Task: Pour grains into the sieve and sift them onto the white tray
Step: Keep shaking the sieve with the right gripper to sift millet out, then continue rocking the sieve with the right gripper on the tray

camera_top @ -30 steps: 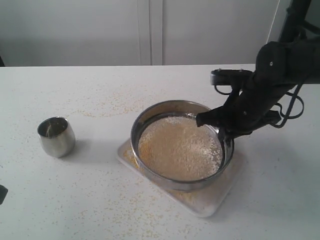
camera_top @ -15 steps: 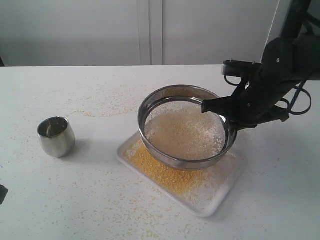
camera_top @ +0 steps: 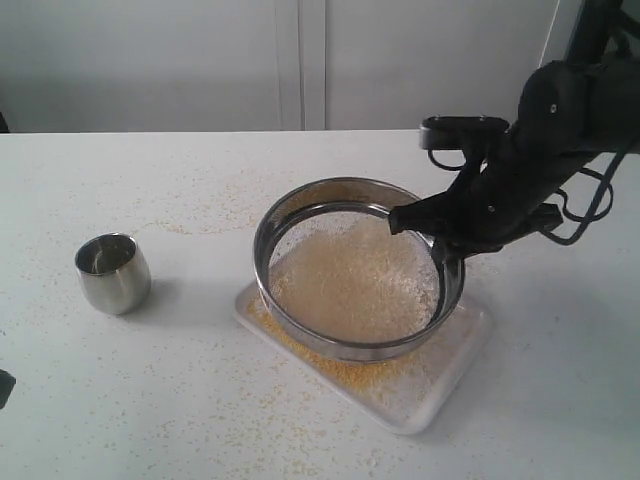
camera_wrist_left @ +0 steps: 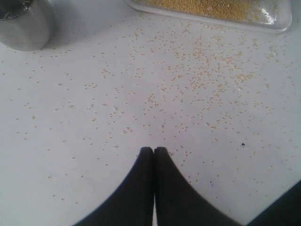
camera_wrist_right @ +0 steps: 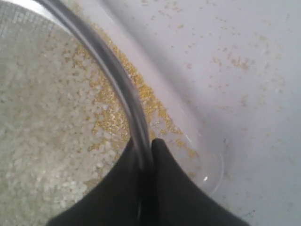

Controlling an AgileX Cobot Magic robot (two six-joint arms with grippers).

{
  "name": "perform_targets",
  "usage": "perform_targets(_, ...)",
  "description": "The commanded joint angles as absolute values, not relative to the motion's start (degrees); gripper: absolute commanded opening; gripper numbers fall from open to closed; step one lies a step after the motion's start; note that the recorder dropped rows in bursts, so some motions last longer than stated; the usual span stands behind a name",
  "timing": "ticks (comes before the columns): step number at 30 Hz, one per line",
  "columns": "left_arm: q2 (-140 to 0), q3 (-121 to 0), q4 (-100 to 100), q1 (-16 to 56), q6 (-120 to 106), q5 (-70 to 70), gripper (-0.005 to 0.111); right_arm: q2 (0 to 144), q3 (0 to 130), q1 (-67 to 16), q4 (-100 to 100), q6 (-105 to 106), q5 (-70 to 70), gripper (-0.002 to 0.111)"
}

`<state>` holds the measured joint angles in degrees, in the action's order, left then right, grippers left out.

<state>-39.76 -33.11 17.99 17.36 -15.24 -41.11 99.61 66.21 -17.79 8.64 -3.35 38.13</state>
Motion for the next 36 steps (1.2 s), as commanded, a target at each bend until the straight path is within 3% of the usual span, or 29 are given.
perform_targets(1, -39.4, -33.4, 18.7, 17.6, -15.2, -41.7, 0.000, 99.3, 66.7, -15.4, 7.4, -13.3, 34.2, 0.000)
perform_targets(6, -39.4, -33.4, 18.7, 17.6, -15.2, -41.7, 0.000, 99.4, 66.7, -17.5, 9.2, -1.6, 38.4, 0.000)
perform_targets(11, -39.4, -33.4, 18.7, 17.6, -15.2, -41.7, 0.000, 99.6, 66.9, -15.5, 7.5, -14.7, 34.9, 0.000)
perform_targets(16, -39.4, -33.4, 18.7, 17.6, -15.2, -41.7, 0.000, 98.4, 67.2, -17.9, 12.0, 1.0, 38.2, 0.000)
perform_targets(21, -39.4, -33.4, 18.7, 17.6, -15.2, -41.7, 0.000, 99.5, 67.5, -15.9, 10.4, -10.2, 33.0, 0.000)
perform_targets(25, -39.4, -33.4, 18.7, 17.6, -15.2, -41.7, 0.000, 99.4, 67.5, -18.2, 11.9, 2.8, 38.5, 0.000)
perform_targets(29, -39.4, -33.4, 18.7, 17.6, -15.2, -41.7, 0.000, 100.6, 67.5, -15.6, 2.6, -14.4, 35.3, 0.000)
perform_targets(34, -39.4, -33.4, 18.7, 17.6, -15.2, -41.7, 0.000, 100.7, 67.4, -17.4, 7.4, 0.0, 40.4, 0.000)
perform_targets(36, -39.4, -33.4, 18.7, 17.6, -15.2, -41.7, 0.000, 101.1, 67.1, -16.6, 2.4, -8.3, 37.2, 0.000)
